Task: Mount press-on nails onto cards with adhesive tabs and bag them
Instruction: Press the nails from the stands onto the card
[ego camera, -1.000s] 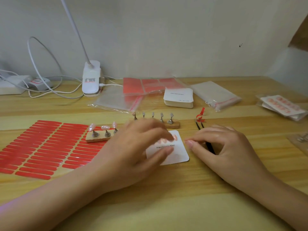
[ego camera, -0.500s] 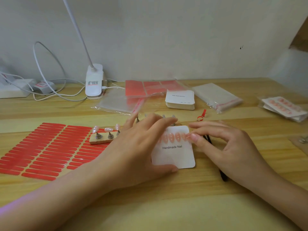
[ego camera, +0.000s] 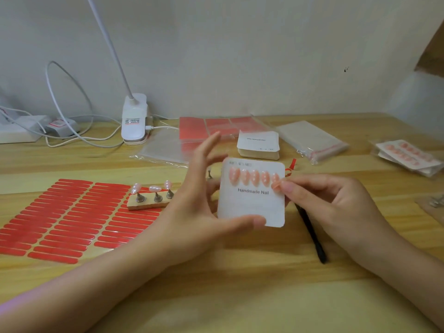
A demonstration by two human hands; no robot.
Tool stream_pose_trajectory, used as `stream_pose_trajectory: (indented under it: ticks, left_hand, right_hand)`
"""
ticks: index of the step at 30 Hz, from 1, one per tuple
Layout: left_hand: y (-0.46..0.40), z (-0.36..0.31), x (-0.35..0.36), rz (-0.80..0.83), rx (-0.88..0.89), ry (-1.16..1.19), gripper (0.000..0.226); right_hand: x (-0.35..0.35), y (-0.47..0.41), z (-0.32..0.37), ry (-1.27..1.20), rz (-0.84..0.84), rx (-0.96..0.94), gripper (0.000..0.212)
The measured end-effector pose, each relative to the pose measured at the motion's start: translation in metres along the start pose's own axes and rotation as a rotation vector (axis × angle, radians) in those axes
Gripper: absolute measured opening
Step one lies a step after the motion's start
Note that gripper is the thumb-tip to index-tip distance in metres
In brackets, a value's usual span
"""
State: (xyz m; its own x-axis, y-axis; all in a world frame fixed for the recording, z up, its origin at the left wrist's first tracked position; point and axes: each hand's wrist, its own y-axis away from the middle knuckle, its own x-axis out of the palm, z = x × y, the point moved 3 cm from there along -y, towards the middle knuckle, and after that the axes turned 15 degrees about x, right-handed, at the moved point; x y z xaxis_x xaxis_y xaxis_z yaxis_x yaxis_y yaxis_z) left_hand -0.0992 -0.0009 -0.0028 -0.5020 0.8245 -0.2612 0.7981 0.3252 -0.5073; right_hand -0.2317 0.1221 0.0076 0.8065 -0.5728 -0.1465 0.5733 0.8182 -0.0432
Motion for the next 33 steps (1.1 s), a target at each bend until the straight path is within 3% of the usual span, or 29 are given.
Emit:
stream_pose_trajectory:
  ticks: [2,4,6,9,15,22,25,33]
  left_hand:
    - [0.001,0.001,0.003,-0.064,-0.159,0.263,0.096]
    - [0.004,0.001,0.009,-0.018,-0.296,0.495,0.075]
    - [0.005,-0.002,0.016,0.054,-0.377,0.621,0.045]
    - [0.006,-0.002,0.021,0.076,-0.449,0.697,0.032]
    - [0.006,0.0,0.02,0.0,-0.491,0.686,0.026]
    - [0.008,-0.002,0.022,-0.066,-0.471,0.645,0.026]
    - [0.008,-0.001,0.023,-0.089,-0.458,0.618,0.027]
    - [0.009,0.0,0.024,-0.117,-0.457,0.605,0.028]
  right_hand:
    - [0.0,0.0,-0.001,-0.062,-0.004,0.019,0.018]
    - [0.003,0.0,0.0,-0.101,0.004,0.028,0.021]
    - [0.004,0.0,0.002,-0.109,-0.007,0.011,0.021]
    - [0.007,0.0,0.004,-0.099,-0.014,-0.023,0.017]
    - [0.009,0.001,0.003,0.01,-0.086,-0.128,0.011]
    - [0.007,0.011,-0.002,0.513,-0.299,-0.588,0.014]
    - [0.006,0.012,-0.004,0.663,-0.369,-0.703,0.013]
    - [0.009,0.011,-0.004,0.773,-0.409,-0.763,0.009]
